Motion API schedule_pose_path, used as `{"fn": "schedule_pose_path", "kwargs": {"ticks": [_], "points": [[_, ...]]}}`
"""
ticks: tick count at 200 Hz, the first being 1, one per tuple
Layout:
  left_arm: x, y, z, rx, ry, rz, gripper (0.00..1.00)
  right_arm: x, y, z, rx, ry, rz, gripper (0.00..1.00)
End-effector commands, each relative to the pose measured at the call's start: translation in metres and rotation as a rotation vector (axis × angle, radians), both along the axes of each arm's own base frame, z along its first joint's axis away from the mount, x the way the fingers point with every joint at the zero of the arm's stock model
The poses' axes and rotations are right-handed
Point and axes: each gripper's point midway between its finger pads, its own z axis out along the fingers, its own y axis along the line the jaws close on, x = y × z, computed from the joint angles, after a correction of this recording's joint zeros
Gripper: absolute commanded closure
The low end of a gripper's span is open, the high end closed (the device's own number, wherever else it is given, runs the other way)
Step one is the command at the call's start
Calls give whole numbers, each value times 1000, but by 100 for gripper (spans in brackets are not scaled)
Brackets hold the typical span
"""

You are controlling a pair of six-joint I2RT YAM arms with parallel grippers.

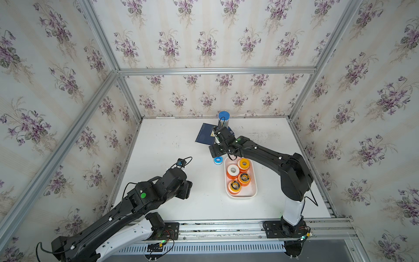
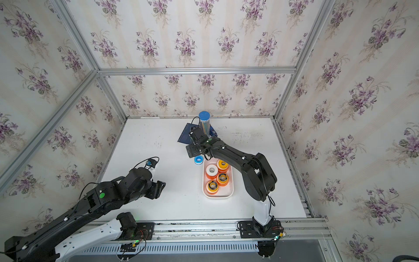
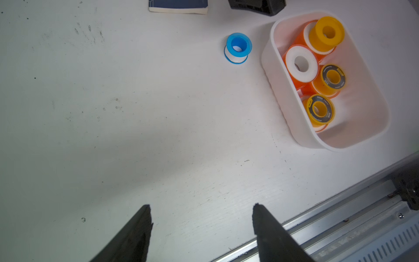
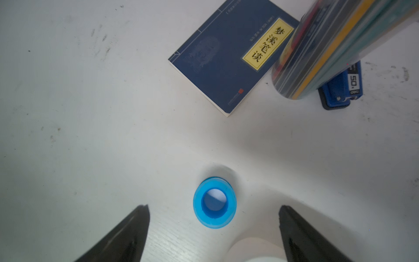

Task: Put the sealing tape into the storage box
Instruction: Pick up the sealing tape at the center of the board.

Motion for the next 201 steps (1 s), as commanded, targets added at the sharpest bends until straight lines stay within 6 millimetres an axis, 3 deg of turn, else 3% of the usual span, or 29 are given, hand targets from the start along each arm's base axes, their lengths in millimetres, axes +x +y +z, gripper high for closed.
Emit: {"fn": "schedule_pose_path", "kwargs": {"ticks": [1,84,201], "points": [[5,-4,1,-6,-15,8,30,-15,-1,-27,-70,147,75,6],[10,-6,-8,44,4,12,30,-17,-2,-86,-203,276,121,10],[12,-8,-8,50,1,9,29,-22,-4,-104,-248,329,153,32]]}}
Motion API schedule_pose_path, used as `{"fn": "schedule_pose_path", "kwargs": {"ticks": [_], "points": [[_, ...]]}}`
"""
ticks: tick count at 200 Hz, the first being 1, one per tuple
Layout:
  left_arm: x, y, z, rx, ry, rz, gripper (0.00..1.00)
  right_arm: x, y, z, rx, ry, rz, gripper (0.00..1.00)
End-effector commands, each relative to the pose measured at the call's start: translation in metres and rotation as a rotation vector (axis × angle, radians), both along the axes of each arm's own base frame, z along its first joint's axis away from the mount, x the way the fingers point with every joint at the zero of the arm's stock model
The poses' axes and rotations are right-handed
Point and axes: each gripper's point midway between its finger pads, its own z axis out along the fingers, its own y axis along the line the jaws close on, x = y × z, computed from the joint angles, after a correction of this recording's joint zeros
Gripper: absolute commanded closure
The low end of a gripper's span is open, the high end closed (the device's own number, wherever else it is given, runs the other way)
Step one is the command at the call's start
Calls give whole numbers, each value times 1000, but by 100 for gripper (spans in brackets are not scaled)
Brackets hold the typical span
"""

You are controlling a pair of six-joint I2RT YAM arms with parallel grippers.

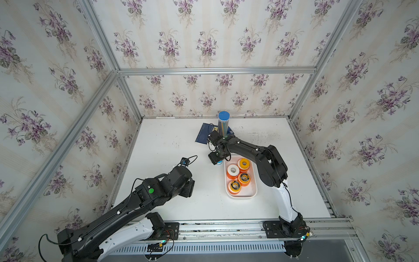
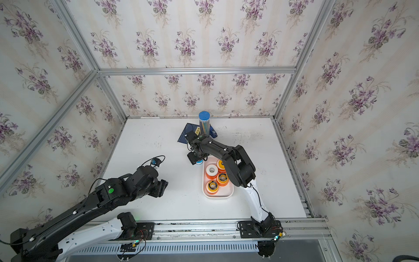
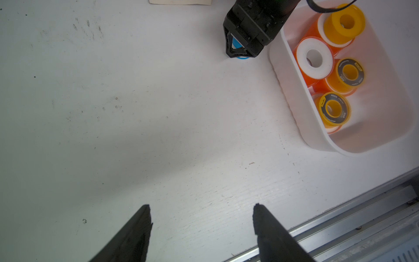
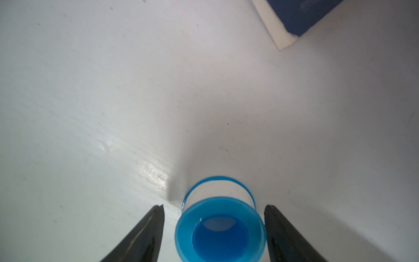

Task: Put the sealing tape into the storage box
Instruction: Pick up the sealing tape at the center of the board.

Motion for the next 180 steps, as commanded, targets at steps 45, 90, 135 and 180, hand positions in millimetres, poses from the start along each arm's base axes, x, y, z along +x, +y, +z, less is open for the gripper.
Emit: {"fn": "schedule_pose_path", "kwargs": {"ticks": [45,90,135,180], "points": [[4,-3,1,-5,-18,1,29,-8,-2,-4,-17,48,2,42],[5,-2,1,-1,-21,5,29,-8,7,22,47,27,0,47],[5,-1,2,-2,-26,11,29,-14,-1,73,104,-59,-7,48],[6,0,3,-3,-33,15,29,-40,-36,106,152,-144,-73,47]]}}
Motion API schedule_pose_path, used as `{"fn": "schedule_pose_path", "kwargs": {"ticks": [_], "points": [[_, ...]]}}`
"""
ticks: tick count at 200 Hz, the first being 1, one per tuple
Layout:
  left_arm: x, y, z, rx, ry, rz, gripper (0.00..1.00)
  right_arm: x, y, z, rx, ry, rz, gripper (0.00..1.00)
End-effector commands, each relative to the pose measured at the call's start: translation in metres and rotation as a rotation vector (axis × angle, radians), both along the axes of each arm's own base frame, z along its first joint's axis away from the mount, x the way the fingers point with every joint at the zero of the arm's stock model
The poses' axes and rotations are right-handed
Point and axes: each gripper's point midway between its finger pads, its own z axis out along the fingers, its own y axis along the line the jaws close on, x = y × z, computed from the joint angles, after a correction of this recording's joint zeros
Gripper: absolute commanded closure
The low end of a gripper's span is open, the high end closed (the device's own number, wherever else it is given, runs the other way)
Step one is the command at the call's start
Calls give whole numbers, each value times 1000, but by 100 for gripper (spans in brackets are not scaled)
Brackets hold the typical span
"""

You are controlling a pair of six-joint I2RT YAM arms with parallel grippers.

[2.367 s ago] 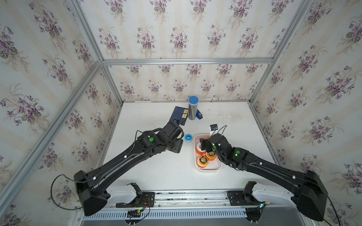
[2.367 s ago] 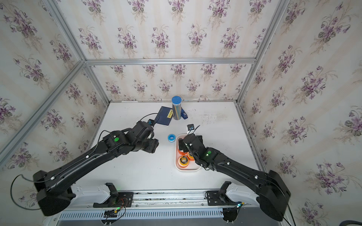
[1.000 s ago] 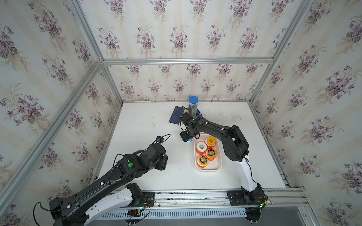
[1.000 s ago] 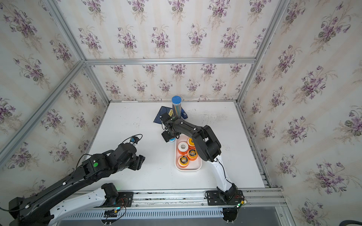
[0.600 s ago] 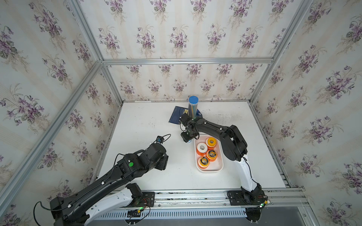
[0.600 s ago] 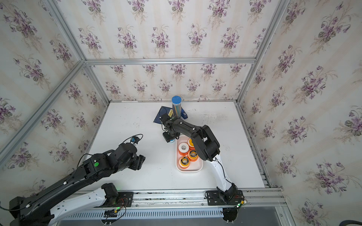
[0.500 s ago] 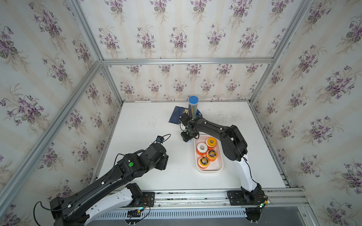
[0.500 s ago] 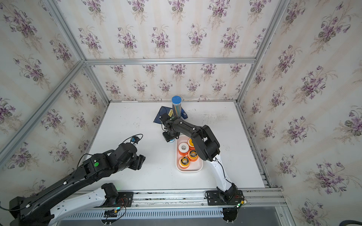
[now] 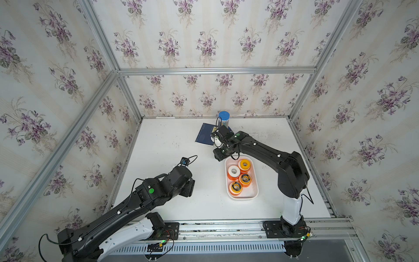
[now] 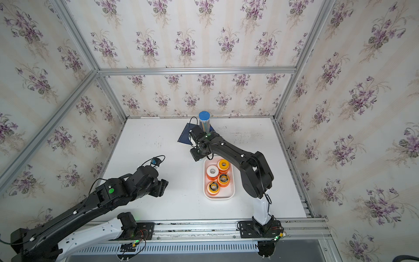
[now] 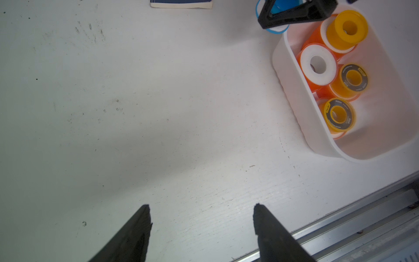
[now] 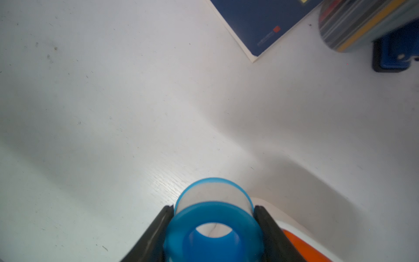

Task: Put the sealing tape into the storage box
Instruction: Pick up the sealing tape at the center of the board, then place the sealing tape in the storage box.

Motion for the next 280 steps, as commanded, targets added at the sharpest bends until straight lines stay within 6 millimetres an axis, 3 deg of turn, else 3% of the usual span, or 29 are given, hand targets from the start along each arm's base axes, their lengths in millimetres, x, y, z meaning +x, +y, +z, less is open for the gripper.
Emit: {"fn": "schedule_pose_path", "kwargs": {"ticks": [1,44,78,141,211,280], "points": [[4,0,3,-2,-22,9,28,-9,-14,12,36,-42,-51,47],[5,-1,3,1,-21,5,28,-45,-47,2,60,-31,-89,47],[5,-2,2,6,-18,4,28,-55,-68,-19,-7,-25,-112,46],[5,-2,-2,9,-11,8,28,-58,-70,-39,-47,23,-104,46],[6,-2,-3,13,-10,9,27,-59,-72,-46,-70,33,-108,42],[6,0,-2,17,-14,17,23,-57,-71,-30,-45,7,-112,32]]}}
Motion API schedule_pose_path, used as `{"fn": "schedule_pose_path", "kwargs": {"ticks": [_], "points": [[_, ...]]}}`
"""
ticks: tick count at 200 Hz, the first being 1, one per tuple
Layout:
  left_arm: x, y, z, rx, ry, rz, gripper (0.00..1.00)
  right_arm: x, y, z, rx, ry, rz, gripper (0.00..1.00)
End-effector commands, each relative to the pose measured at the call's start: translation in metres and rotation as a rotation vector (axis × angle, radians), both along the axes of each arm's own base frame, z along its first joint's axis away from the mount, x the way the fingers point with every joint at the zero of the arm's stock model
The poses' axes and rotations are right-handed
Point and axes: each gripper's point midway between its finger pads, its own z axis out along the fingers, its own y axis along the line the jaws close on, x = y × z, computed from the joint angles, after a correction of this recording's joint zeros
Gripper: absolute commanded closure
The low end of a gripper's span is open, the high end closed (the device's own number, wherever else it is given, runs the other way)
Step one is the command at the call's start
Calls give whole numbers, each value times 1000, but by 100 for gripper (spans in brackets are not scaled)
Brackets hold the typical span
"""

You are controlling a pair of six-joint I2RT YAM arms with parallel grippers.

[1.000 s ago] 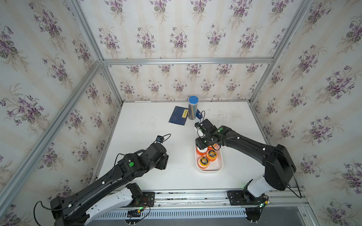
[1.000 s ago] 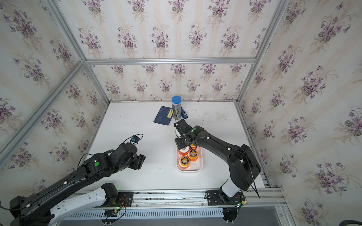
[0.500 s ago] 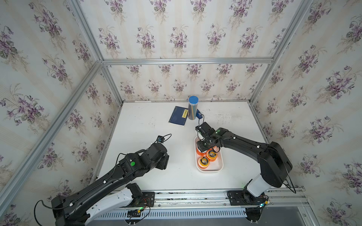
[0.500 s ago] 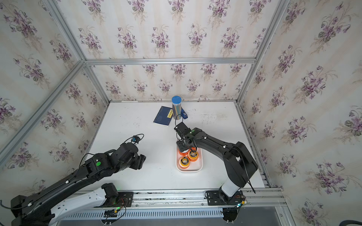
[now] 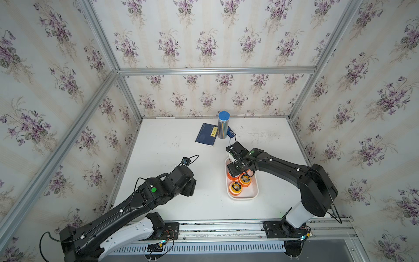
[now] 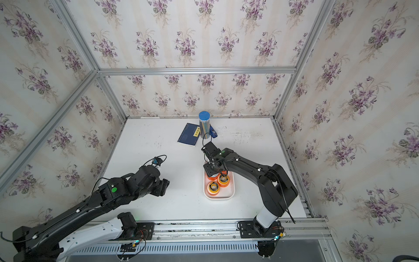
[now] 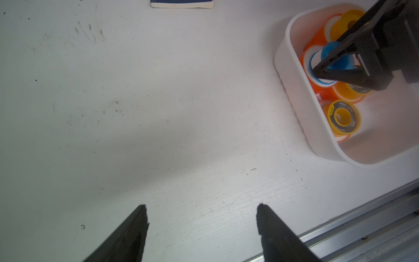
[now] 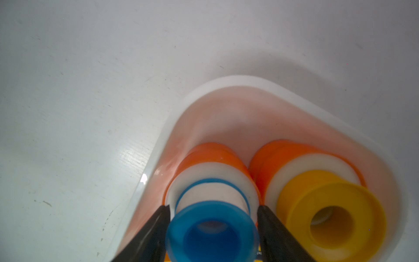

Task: Put the sealing tape into the storage box
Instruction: Place the sealing tape in the storage box, then reset both arms

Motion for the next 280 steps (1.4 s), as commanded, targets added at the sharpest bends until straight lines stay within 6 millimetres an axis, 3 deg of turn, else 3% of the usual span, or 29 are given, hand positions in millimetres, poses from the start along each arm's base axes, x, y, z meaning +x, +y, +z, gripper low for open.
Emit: {"fn": "schedule_pose_path", "kwargs": {"ticks": [1,41,70,93,116,137,155,193,202,226,264,280], "points": [[2,3,1,9,-13,12,23,4,2,12,21,-31,-12,32],[9,6,14,-7,-69,45,12,15,3,49,85,-140,-47,28],[32,25,41,20,-227,175,0,35,-3,109,191,-351,-139,26],[50,38,66,48,-367,250,0,43,-34,160,247,-584,-264,23],[66,70,81,169,-516,398,0,40,-85,181,265,-778,-462,13],[80,91,69,242,-568,479,0,32,-129,167,276,-884,-610,5],[93,109,46,237,-541,543,0,23,-160,140,235,-950,-704,1],[119,126,-4,297,-512,525,0,13,-208,84,131,-994,-820,0],[122,130,-7,291,-467,525,0,17,-224,83,115,-983,-887,0],[143,132,-7,286,-489,473,0,26,-234,78,63,-964,-897,0],[169,160,-51,255,-489,474,0,32,-247,59,64,-1018,-891,0],[178,165,-50,217,-488,470,0,31,-252,57,100,-1094,-896,0]]}}
